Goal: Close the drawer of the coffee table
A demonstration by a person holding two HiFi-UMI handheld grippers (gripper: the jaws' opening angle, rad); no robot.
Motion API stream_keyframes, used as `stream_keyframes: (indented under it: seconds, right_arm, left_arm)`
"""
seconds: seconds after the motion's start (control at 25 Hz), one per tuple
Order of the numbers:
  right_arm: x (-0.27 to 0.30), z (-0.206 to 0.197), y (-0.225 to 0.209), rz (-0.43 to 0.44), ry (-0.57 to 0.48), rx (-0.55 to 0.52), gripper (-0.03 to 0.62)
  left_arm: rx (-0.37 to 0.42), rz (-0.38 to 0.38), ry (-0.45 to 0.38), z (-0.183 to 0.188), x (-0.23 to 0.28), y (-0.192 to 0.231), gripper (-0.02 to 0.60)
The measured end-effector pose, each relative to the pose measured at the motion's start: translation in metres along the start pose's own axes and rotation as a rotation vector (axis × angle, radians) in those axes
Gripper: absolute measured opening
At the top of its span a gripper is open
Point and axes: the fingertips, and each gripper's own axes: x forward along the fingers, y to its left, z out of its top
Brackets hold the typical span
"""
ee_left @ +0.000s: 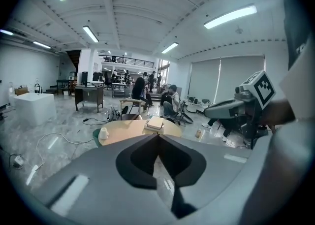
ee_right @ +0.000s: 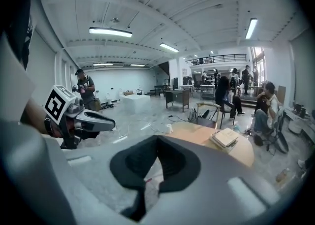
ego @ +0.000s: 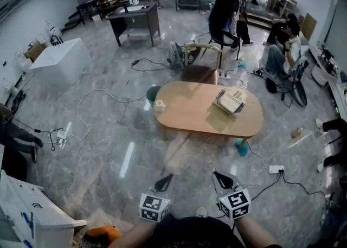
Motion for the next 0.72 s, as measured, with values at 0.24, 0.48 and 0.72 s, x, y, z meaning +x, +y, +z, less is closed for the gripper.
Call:
stream_keyframes:
  seconds: [0.24, 0.48, 0.72]
  right_arm:
    - [-0.045, -0.018, -0.006, 0.081, 0.008, -0.004, 0.002]
    - [-0.080, -0.033, -0.001, 0.128, -0.003, 0.007, 0.002]
    - [-0.097, -0.053, 0.014, 0.173, 0.029, 0.025, 0.002]
  left_arm:
    - [-0.008, 0.001, 0.030, -0.007, -0.013, -0.068, 0.006]
    - [0.007, -0.030, 0.045, -0.013, -0.025, -0.120, 0.006]
    - [0.014, -0.066, 0.050, -0.023, -0.027, -0.152, 0.006]
